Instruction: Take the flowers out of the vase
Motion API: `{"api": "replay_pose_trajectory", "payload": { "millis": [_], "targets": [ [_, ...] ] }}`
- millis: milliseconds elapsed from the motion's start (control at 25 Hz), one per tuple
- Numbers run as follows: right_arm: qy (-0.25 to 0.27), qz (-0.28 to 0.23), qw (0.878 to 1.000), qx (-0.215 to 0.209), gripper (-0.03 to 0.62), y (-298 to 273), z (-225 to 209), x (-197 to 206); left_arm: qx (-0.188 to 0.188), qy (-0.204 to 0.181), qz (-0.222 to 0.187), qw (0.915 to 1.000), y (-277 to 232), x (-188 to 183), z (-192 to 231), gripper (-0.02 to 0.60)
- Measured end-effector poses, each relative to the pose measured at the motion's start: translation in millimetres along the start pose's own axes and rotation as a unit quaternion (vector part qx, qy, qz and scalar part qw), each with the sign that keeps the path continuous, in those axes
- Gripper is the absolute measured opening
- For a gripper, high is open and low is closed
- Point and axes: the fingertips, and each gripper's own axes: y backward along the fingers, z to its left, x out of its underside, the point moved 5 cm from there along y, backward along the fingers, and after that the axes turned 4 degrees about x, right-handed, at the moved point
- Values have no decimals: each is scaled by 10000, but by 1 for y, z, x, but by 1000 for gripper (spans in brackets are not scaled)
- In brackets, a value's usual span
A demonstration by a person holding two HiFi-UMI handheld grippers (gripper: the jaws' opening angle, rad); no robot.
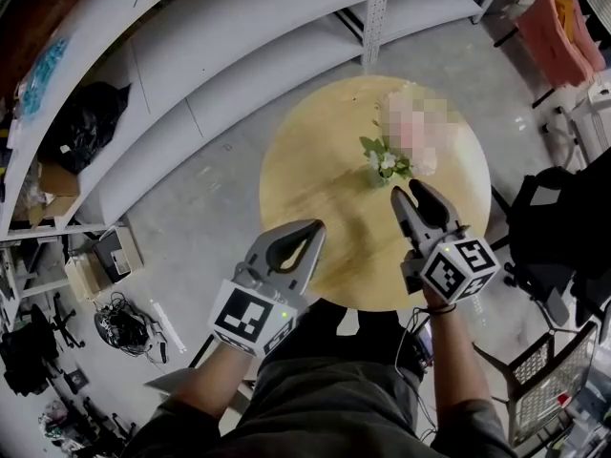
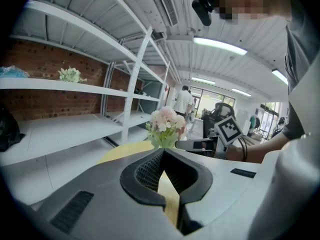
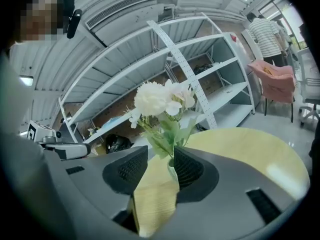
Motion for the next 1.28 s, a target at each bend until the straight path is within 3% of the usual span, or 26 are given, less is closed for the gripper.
{"api": "replay_pose_trajectory", "payload": {
  "millis": [600,840,1280],
  "targets": [
    [454,258,9986,-107,179,-53,-26,21,-384,250,286,9985,-9,23,13,9],
    [572,335,9974,-296,179,-64,-26,21,-427,287,339,9981,-15,25,12,9],
    [722,277,9967,-249,166,-67,-24,19,-429,277,358,9981,-14,24,12,9]
  ]
}}
